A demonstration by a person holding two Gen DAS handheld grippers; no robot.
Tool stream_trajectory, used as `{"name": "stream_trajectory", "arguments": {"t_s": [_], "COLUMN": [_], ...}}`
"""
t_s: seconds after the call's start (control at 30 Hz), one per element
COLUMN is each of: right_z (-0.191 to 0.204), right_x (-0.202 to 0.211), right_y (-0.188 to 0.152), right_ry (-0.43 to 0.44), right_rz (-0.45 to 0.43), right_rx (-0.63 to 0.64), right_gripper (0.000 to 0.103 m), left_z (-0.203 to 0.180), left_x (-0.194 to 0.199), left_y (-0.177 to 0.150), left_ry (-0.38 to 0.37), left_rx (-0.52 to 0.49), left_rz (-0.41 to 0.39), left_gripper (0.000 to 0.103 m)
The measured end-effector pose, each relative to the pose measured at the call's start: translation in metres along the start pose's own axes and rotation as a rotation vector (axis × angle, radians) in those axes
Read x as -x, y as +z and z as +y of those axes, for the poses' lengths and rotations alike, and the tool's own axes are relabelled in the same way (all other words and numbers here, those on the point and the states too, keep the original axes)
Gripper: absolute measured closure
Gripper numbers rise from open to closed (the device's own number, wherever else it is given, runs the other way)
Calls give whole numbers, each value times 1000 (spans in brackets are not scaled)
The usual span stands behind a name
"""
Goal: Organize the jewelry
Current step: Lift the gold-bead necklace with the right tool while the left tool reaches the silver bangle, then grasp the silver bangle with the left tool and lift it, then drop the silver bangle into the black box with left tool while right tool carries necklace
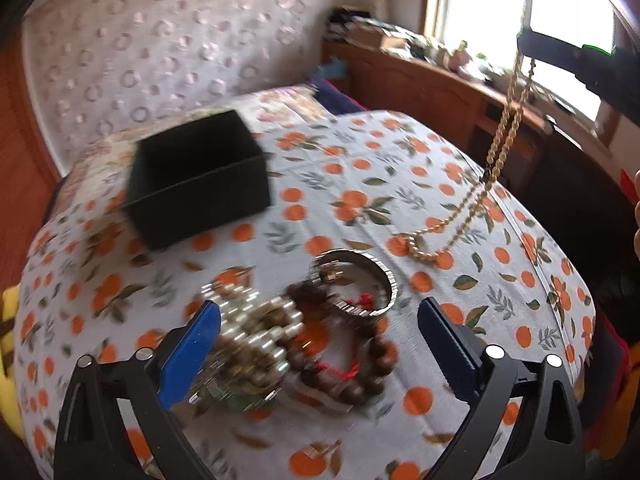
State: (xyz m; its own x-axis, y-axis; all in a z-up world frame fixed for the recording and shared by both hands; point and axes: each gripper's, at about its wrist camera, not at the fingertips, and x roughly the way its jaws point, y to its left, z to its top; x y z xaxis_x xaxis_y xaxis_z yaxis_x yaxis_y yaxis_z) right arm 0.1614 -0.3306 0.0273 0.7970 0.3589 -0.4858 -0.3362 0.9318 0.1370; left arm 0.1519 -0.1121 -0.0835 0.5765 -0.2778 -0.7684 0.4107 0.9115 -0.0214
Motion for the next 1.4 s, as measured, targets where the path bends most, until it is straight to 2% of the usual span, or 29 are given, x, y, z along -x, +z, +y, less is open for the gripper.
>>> {"name": "stream_trajectory", "arguments": {"t_s": [0.1, 0.27, 0.33, 0.4, 0.47, 0.8, 1.07, 1.23, 1.4], "right_z": [-4, -5, -5, -4, -2, 7, 25, 37, 43], "right_x": [0, -3, -4, -5, -6, -11, -18, -27, -39], "right_y": [-3, -10, -11, -12, -12, -7, 25, 50, 76], "right_ry": [-7, -5, 0, 3, 5, 22, 43, 64, 86], "right_rz": [8, 18, 19, 21, 22, 24, -11, -37, -59], "right_rx": [-1, -1, -3, -2, -1, 17, 67, 97, 108], "right_gripper": [98, 98, 98, 98, 98, 98, 98, 98, 98], "left_z": [-10, -24, -29, -31, -33, -11, 26, 57, 82], "left_x": [-16, -39, -46, -50, -50, -12, 22, 24, 7], "left_y": [8, 14, 16, 17, 18, 32, 56, 71, 87], "left_ry": [-14, 32, 50, 57, 59, 19, 40, 54, 78], "left_rx": [-40, -127, -156, -172, -188, -110, -44, -3, 26], "left_rz": [51, 122, 141, 150, 140, 18, -81, -104, -97], "left_gripper": [21, 23, 27, 35, 46, 46, 46, 46, 46]}}
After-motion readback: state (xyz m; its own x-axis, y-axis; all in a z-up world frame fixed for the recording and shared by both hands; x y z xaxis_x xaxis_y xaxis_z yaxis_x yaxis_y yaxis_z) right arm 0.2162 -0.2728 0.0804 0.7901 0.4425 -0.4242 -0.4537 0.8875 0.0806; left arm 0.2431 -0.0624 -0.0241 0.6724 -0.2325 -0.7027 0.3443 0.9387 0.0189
